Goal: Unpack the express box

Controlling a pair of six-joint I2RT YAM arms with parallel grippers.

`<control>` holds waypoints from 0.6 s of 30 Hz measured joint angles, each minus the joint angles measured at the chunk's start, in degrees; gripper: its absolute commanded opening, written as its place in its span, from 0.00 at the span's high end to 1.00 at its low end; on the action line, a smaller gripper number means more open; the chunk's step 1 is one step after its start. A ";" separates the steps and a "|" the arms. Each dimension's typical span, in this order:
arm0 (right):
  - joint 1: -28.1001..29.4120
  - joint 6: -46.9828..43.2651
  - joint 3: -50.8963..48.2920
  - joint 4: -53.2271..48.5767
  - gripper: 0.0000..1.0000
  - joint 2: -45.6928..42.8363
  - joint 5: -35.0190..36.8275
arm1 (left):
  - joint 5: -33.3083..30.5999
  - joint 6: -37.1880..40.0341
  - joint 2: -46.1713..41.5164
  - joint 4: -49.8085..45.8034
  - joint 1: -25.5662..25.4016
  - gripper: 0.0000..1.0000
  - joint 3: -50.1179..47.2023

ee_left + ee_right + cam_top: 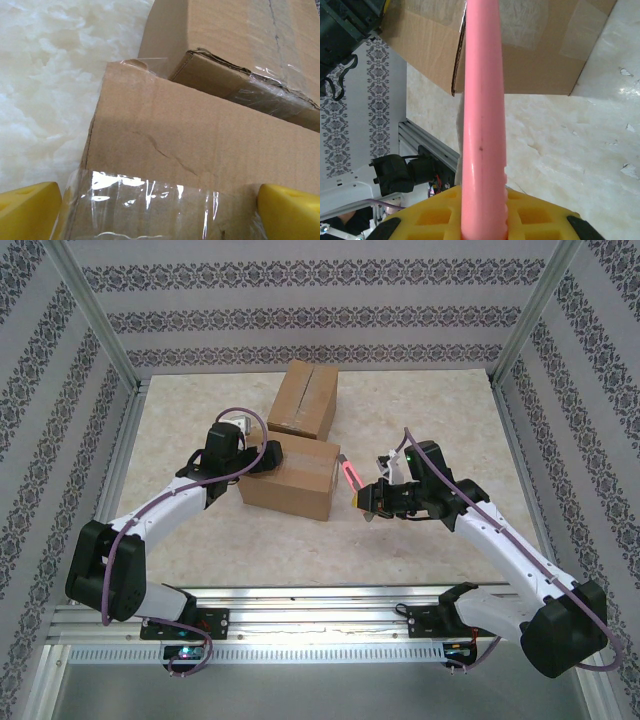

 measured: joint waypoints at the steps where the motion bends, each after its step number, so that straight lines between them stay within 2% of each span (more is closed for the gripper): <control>1: 0.02 0.00 0.00 0.00 1.00 0.00 0.00 | 0.00 0.00 0.00 0.00 0.00 0.00 -0.02; 18: 0.76 0.22 -0.68 0.02 1.00 0.04 1.55 | 0.00 0.00 0.00 0.24 0.02 0.00 -0.17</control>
